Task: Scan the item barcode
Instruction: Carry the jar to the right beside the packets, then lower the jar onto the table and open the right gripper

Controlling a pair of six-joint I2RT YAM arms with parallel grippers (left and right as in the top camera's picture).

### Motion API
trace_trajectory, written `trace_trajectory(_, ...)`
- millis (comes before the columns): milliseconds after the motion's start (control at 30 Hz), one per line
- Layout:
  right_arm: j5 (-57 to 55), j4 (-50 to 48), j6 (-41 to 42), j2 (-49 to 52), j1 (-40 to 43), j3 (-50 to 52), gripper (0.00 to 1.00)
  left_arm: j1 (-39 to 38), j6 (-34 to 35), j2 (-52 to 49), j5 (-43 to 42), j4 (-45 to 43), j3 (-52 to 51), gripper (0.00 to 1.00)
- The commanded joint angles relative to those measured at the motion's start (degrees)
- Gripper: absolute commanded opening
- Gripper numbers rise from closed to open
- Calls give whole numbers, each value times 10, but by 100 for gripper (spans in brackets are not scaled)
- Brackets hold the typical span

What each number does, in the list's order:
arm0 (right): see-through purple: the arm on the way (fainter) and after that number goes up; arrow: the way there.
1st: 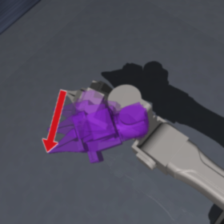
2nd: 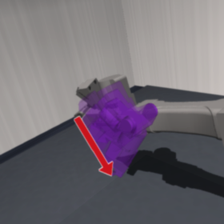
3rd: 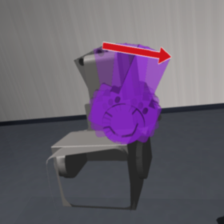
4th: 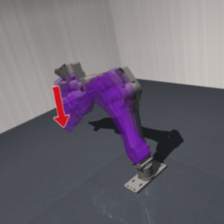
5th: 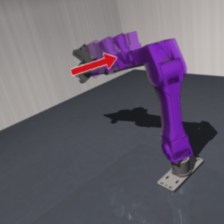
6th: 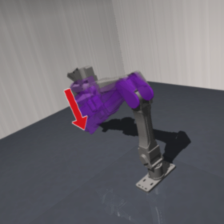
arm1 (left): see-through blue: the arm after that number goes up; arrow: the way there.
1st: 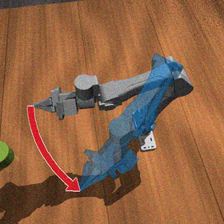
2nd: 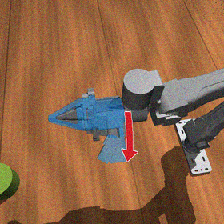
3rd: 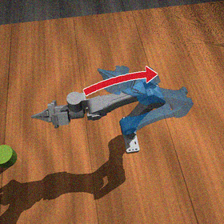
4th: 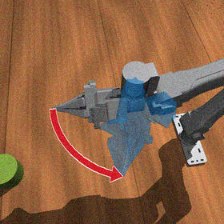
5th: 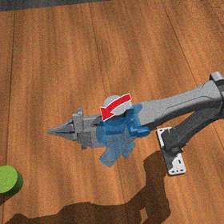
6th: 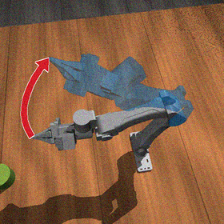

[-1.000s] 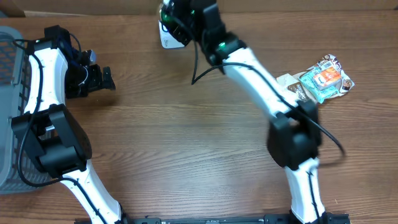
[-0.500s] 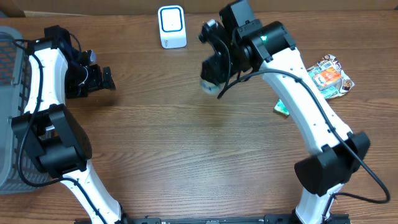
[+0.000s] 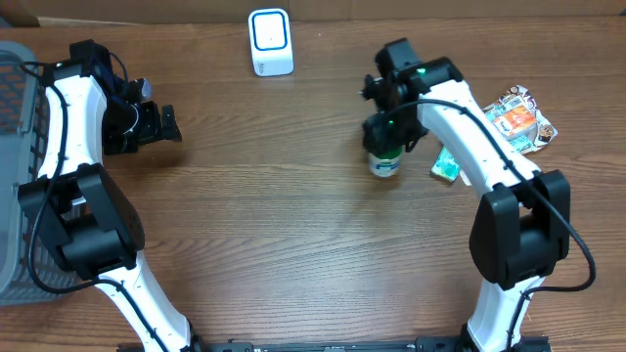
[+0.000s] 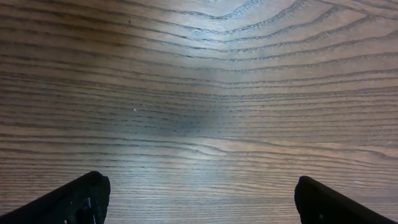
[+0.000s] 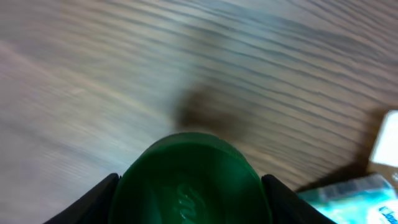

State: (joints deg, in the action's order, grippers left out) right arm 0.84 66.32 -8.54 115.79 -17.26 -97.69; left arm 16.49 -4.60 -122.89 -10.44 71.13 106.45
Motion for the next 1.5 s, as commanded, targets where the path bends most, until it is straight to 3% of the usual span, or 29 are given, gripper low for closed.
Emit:
trace_trajectory(0, -25, -28, 43, -6, 34, 13, 53, -1, -1, 8, 0, 0, 5, 100)
trace_trajectory(367, -23, -77, 58, -6, 69, 47, 54, -1, -1, 8, 0, 0, 5, 100)
trace_trajectory(467, -23, -75, 58, -6, 69, 47, 65, -1, -1, 8, 0, 0, 5, 99)
trace_trajectory(567, -23, -70, 58, -6, 69, 47, 68, -1, -1, 8, 0, 0, 5, 99)
trace_trajectory(600, -23, -68, 58, -6, 69, 47, 74, -1, -1, 8, 0, 0, 5, 100)
trace_trajectory(667, -23, -65, 57, -6, 69, 47, 100, -1, -1, 8, 0, 0, 5, 100)
trace_trajectory(933, -23, -32, 58, -8, 67, 15, 100, -1, -1, 8, 0, 0, 5, 99)
trace_trajectory(1067, -24, 20, 64, -26, 67, -49, 100, -1, -1, 8, 0, 0, 5, 100)
trace_trajectory(1300, -18, 130, 146, -72, 61, -195, 100, -1, -1, 8, 0, 0, 5, 100)
trace_trajectory(1467, 75, 155, 165, -84, 48, -221, 100, -1, -1, 8, 0, 0, 5, 99)
